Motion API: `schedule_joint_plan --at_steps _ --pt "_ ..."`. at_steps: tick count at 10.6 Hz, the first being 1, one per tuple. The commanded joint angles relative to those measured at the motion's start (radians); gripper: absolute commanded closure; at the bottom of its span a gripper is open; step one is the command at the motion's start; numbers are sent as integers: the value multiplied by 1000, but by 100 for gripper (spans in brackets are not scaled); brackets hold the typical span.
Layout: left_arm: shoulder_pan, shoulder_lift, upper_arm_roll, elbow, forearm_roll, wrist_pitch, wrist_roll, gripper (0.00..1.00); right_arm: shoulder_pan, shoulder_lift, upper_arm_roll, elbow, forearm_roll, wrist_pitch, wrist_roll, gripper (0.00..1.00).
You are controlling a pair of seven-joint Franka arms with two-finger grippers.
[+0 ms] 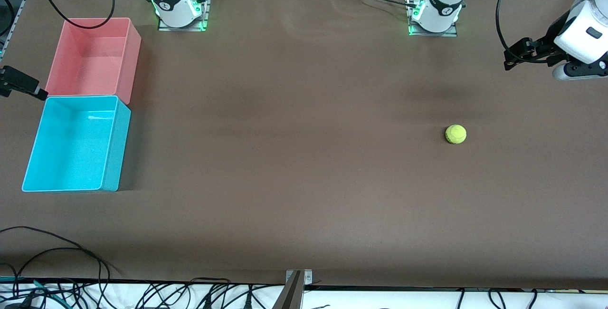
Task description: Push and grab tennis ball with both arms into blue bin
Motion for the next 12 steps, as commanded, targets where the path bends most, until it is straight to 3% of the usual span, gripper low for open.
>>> schedule_joint_plan --at_steps 1,12 --pt "-5 13 0 31 13 -13 5 0 -1 -2 -4 16 21 -17 -21 0" --pt "-5 13 0 42 7 -14 5 0 3 0 -3 13 9 -20 -24 0"
